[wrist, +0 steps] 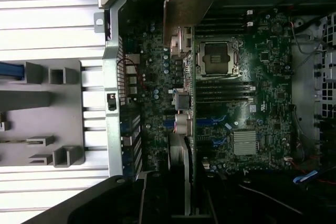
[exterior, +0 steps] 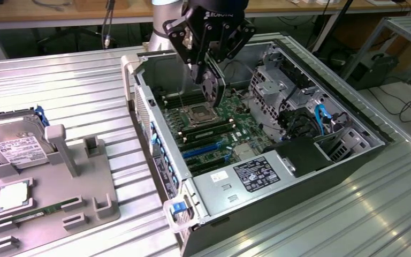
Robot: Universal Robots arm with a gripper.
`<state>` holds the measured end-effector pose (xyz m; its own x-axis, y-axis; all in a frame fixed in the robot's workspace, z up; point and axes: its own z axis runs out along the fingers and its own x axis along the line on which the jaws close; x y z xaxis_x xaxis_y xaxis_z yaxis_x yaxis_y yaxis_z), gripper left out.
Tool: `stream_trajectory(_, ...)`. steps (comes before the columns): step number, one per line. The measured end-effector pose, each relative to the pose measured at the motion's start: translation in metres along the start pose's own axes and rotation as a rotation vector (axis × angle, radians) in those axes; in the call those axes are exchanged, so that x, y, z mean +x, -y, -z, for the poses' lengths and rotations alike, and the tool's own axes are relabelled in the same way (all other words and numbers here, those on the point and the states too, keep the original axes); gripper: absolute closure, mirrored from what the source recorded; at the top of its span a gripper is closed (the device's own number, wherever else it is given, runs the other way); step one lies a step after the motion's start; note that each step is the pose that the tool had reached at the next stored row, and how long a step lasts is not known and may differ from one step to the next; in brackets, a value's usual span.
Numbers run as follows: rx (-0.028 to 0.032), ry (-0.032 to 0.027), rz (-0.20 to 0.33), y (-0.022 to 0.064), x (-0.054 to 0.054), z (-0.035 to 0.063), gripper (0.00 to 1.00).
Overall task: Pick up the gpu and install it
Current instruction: 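Pick up the gpu and move the gpu toward the slot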
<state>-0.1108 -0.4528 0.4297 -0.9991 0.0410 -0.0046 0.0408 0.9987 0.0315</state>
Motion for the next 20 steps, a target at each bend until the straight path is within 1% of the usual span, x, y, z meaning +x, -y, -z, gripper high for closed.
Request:
stream_trajectory(9, -0.0001, 0.0, 0.0, -0.0003, -0.009, -0.0005, 0.72)
stream_trajectory(11, 0.0, 0.0001, 0.0, -0.0005, -0.013, -0.0007, 0.72)
stream_trajectory(20, 0.0, 0.0, 0.0, -0.001, -0.025, -0.0012, 0.72)
